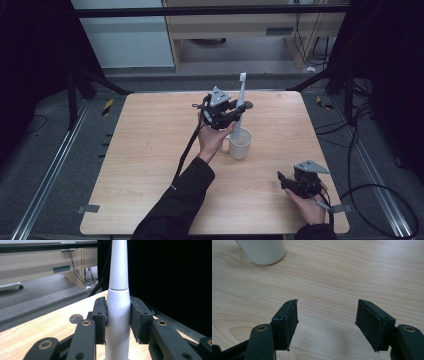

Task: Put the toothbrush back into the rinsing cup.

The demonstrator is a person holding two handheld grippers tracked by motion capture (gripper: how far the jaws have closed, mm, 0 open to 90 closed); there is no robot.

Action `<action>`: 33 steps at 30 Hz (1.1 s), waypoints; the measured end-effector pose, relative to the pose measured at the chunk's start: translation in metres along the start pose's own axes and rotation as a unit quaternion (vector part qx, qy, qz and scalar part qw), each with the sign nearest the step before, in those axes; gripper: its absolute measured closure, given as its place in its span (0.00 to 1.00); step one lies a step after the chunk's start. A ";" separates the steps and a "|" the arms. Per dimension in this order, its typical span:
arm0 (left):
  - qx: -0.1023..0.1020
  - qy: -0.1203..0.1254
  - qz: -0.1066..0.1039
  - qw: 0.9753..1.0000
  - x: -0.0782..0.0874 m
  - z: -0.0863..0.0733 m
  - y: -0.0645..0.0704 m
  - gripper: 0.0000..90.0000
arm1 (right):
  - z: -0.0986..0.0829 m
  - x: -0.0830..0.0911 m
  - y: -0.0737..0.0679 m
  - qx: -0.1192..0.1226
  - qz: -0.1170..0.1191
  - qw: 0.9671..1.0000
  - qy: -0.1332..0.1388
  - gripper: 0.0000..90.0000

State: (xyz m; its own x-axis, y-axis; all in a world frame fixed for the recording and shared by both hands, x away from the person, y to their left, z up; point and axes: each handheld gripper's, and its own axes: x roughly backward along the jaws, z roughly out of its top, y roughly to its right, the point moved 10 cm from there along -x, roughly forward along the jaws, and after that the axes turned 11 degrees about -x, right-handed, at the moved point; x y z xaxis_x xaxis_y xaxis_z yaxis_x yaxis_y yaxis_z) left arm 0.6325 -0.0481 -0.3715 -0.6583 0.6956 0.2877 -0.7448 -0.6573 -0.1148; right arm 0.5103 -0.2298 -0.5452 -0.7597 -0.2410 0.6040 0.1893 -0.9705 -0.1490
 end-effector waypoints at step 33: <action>-0.012 -0.061 -0.017 0.998 -0.027 -0.056 0.014 0.75 | -0.001 -0.001 0.000 0.001 -0.003 1.000 -0.003 0.38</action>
State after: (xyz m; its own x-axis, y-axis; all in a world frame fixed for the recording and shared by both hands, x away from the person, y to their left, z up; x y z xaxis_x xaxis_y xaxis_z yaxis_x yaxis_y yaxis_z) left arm 0.6333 -0.0600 -0.4345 -0.6159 0.6758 0.4049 -0.7697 -0.6258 -0.1264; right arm 0.5104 -0.2301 -0.5462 -0.7568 -0.2355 0.6097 0.1863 -0.9719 -0.1441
